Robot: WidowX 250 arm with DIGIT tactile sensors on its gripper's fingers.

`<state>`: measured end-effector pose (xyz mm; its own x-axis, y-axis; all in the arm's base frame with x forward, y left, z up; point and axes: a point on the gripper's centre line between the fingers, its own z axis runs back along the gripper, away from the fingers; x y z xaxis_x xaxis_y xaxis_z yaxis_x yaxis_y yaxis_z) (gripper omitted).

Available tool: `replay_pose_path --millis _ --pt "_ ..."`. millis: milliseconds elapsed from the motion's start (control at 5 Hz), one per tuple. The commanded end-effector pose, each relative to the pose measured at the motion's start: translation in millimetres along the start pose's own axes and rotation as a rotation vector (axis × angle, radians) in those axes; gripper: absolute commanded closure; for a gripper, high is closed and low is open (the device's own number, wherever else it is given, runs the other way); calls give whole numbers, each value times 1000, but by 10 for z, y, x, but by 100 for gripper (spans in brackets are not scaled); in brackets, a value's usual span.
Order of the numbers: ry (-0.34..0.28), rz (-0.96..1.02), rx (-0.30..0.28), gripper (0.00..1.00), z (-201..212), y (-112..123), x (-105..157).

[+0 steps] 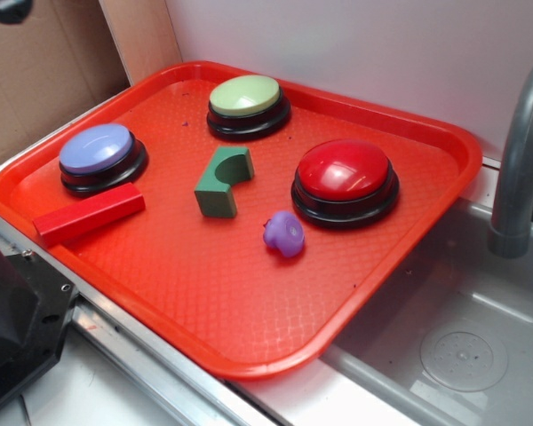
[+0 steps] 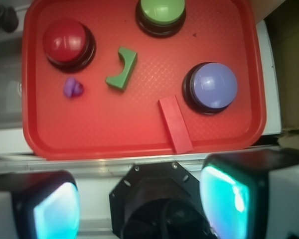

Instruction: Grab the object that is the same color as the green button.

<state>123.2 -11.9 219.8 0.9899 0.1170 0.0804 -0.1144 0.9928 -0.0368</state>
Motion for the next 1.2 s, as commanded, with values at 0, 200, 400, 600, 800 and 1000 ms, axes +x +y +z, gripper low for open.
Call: replay_pose_path --millis 0,200,400,600,800,1000 --pt "-8 147 45 0 -328 21 279" --pt "-27 202 55 0 -488 56 422" --pt "-74 300 36 0 -799 89 583" --pt "-94 345 48 0 -1034 68 700" --pt "-105 397 74 0 -1332 35 817" --pt "-66 391 78 0 -1579 -26 886"
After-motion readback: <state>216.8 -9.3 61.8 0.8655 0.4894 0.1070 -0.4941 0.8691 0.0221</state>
